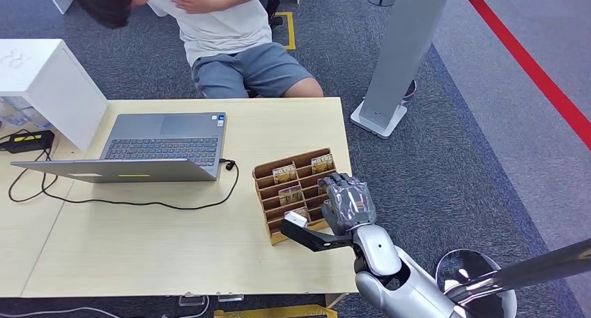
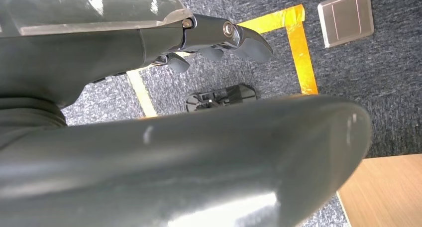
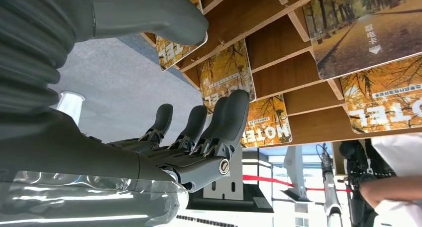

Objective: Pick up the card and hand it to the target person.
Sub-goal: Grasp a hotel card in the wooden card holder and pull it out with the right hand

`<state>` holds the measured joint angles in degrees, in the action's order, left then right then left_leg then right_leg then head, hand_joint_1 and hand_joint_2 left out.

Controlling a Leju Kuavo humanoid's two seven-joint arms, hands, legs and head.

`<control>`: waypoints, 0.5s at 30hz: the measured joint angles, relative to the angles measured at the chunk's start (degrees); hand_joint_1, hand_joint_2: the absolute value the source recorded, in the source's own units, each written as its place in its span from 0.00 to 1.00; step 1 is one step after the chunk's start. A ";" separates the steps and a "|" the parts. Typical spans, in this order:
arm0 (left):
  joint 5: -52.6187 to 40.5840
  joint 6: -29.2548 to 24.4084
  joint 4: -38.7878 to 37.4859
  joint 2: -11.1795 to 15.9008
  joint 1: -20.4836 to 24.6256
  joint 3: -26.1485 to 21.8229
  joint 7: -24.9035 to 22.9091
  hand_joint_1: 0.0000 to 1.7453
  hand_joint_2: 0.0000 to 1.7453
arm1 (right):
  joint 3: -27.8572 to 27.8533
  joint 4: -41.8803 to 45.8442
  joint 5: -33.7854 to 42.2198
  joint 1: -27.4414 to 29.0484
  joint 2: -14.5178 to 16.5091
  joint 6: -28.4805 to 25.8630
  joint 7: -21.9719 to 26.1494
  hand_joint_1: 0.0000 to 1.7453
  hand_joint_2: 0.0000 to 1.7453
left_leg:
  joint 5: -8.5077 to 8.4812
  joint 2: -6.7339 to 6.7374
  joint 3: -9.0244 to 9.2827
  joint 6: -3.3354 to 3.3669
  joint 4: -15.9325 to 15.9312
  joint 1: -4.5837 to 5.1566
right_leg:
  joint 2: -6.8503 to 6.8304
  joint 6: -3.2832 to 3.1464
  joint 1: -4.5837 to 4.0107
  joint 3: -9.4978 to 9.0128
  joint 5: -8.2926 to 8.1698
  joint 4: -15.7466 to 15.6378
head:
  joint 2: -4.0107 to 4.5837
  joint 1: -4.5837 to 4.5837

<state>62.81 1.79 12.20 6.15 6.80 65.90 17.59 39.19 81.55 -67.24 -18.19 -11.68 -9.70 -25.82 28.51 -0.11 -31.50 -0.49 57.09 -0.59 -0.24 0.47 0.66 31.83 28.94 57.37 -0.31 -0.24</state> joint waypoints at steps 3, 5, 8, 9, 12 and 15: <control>0.05 -0.01 0.00 0.05 -0.01 0.00 0.00 0.00 0.00 | 0.21 -0.21 0.24 -0.17 -0.16 -0.10 -0.69 0.57 1.00 | 0.00 0.00 0.00 0.00 0.00 0.00 | 0.00 0.00 0.00 0.00 0.00 0.00 | 0.00 0.02; 0.13 -0.04 0.00 0.08 -0.03 0.00 0.00 0.00 0.00 | 0.32 -0.30 0.46 -0.28 -0.38 -0.17 -1.06 0.53 1.00 | 0.00 0.00 0.00 0.00 0.00 0.00 | 0.00 0.00 0.00 0.00 0.00 0.00 | 0.00 0.02; 0.31 -0.08 0.00 0.12 -0.09 0.00 0.00 0.00 0.00 | 0.41 -0.51 0.72 -0.38 -0.81 -0.29 -1.56 0.46 1.00 | 0.00 0.00 0.00 0.00 0.00 0.00 | 0.00 0.00 0.00 0.00 0.00 0.00 | 0.00 -0.01; 0.38 -0.09 0.00 0.12 -0.11 0.00 0.00 0.00 0.00 | 0.42 -0.56 0.80 -0.38 -0.96 -0.32 -1.68 0.45 1.00 | 0.00 0.00 0.00 0.00 0.00 0.00 | 0.00 0.00 0.00 0.00 0.00 0.00 | 0.00 -0.02; 0.49 -0.17 0.00 0.14 -0.20 0.00 0.00 0.00 0.00 | 0.43 -0.64 1.18 -0.35 -1.45 -0.38 -2.04 0.44 1.00 | 0.00 0.00 0.01 0.00 0.00 0.00 | 0.00 0.00 0.00 0.00 0.00 0.00 | 0.00 -0.03; 0.52 -0.40 0.00 0.19 -0.24 0.00 -0.01 0.00 0.00 | 0.44 -0.66 1.67 -0.14 -2.03 -0.39 -2.65 0.44 1.00 | 0.00 0.00 0.01 0.00 0.00 0.00 | 0.00 0.00 0.00 0.01 0.00 0.00 | 0.00 -0.01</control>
<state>63.33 1.39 12.20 6.34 6.56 65.90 17.59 39.63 80.90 -65.58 -18.33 -13.70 -10.10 -28.47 28.51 -0.11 -31.49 -0.49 57.10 -0.59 -0.24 0.47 0.66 31.83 28.94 57.37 -0.31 -0.25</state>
